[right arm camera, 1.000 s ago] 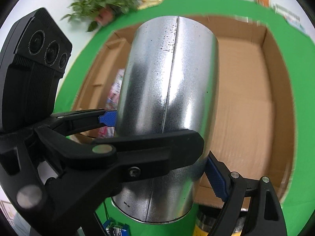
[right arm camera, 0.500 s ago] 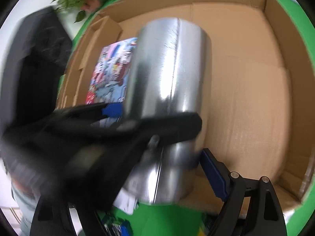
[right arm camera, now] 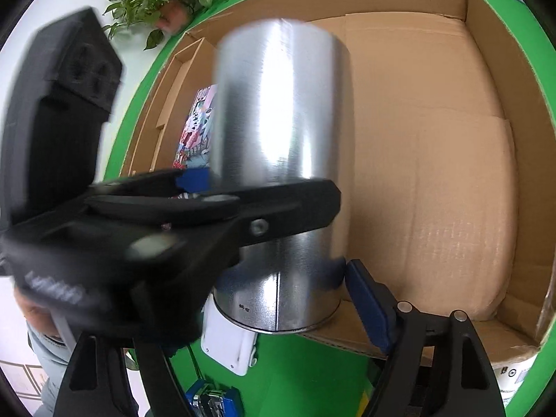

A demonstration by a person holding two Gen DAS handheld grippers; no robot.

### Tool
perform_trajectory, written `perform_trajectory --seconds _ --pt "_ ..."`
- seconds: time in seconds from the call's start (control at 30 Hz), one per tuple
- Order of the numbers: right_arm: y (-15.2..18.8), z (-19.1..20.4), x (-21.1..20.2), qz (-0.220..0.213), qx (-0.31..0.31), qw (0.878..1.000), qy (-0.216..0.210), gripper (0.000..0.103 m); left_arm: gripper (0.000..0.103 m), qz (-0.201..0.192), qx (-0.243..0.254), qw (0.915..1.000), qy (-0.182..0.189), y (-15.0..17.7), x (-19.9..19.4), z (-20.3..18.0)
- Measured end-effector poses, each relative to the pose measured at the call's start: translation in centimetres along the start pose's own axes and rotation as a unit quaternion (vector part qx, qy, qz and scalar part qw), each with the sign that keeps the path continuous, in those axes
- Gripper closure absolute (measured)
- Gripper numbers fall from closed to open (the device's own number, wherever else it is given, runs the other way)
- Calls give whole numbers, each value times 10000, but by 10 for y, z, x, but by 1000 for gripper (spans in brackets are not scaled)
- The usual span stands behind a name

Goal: Organize rigid objects
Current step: 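Lower the cylinder beside the game box and open the left gripper, then move the right gripper to the yellow chrysanthemum jar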

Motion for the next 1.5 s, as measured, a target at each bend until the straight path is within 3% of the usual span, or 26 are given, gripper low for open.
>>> perform_trajectory --seconds 0.17,0.23,0.43,0.6,0.77,0.87,0.93,1.0,1.03,1.07,1.17,1.23,1.3,1.37,1.5 --pt "-1 -5 -1 -100 227 9997 -38 26 17 -496 97 9986 152 0 -34 -1" --pt "-2 -11 -7 -106 234 9997 -24 26 17 -629 116 9980 13 2 -42 3" --pt "-5 -13 -9 -13 633 9976 -262 24 17 -653 8 9978 -113 19 -44 26" --pt "-7 -7 -7 -17 385 9993 -14 27 17 -692 -166 9974 115 32 -47 49" --pt "-3 2 -8 6 195 9996 179 28 17 -455 -254 9975 481 42 -41 55" --pt "0 5 -4 -24 221 9996 187 26 17 -599 -149 9970 458 46 -47 51" --pt "-3 8 -7 -221 229 9992 253 25 17 -945 -48 9952 246 51 -57 48" --pt "5 19 -28 -662 22 9959 620 19 17 -1448 5 9894 76 60 -74 47" --pt "11 23 -38 -906 -105 9924 829 9 17 -1753 12 9845 -58 66 -84 45" --pt "23 31 -56 -1304 -282 9843 1156 0 17 -2194 61 9752 -272 76 -98 43" --pt "64 48 -92 -2209 -549 9539 1957 1 15 -3294 372 9393 -884 118 -134 31" --pt "91 53 -101 -2471 -729 9396 2252 1 12 -3614 526 9230 -1217 145 -143 23" --pt "119 45 -107 -2542 -806 9314 2478 1 12 -3704 706 9158 -1382 166 -146 18" --pt "138 31 -107 -2389 -697 9403 2323 1 12 -3708 812 9130 -1495 189 -144 16" --pt "151 -4 -92 -1907 -365 9563 2187 8 12 -3557 565 9215 -1455 212 -141 23"
Point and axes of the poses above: each gripper's, at about its wrist camera, not at the fingertips, and x roughly the way its jaws point, z to its left, y to its underside, the point moved 2 cm from there along x, roughly the way its jaws point, and after that the axes turned 9 degrees about -x, right-handed, at the moved point
